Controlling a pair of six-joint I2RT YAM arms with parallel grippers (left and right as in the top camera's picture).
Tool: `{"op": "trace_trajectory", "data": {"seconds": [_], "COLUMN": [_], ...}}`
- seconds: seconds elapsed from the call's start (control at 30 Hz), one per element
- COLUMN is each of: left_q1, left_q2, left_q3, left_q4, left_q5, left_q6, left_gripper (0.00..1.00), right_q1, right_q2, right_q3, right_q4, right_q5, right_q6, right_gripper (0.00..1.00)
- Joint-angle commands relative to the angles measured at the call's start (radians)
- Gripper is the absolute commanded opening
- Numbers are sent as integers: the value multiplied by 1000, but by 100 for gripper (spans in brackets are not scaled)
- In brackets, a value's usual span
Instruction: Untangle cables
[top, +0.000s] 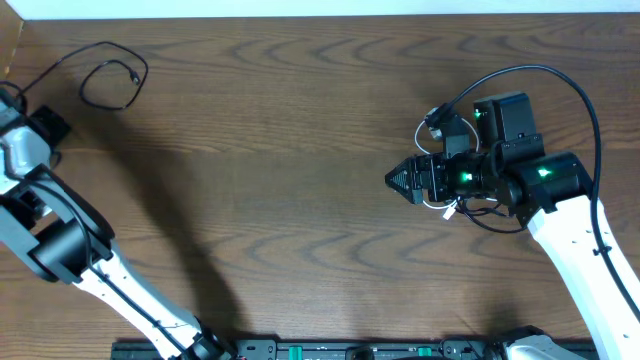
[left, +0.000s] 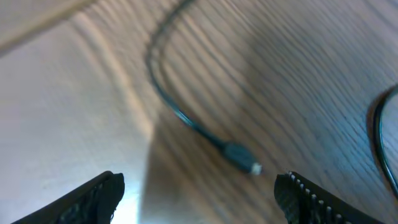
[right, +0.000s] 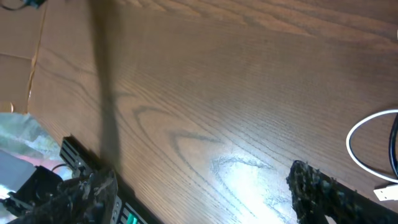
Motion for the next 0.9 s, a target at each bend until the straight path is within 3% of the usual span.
{"op": "trace_trajectory", "data": {"seconds": [0.0,0.17,0.2,0.27,0.3,0.4,0.57,0.67,0.87], "left_q1": [-6,-6,-6,-6,-8,-13,-32,-54,-98], "left_q2": [63,104,110,122,135,147,148,148,120], "left_q3": [-3,-3,-3,-3,-3,-3,-3,-3,-2], "left_q4": [41,108,116,128,131,134,174,182,196], "left_q5": [88,91,91,92,92,123,309,331,330], "left_q6": [-16,-12,-12,-12,-12,-4,45,71,154], "left_gripper": [83,82,78,63,48,32,31,25,29], "right_q1": [1,5,5,5,5,5,5,5,5], "right_q2": [-5,-5,-5,-5,-5,-5,-5,-5,-5], "right_q3": [8,8,8,8,8,8,8,8,8], "right_q4": [-1,-3,-3,-2,0,0,2,-1,-2], "right_q5": [3,3,3,3,3,3,3,3,3], "right_q6": [31,38,38,38,38,38,45,46,46], "right_gripper": [84,85,85,85,85,85,85,85,85]}}
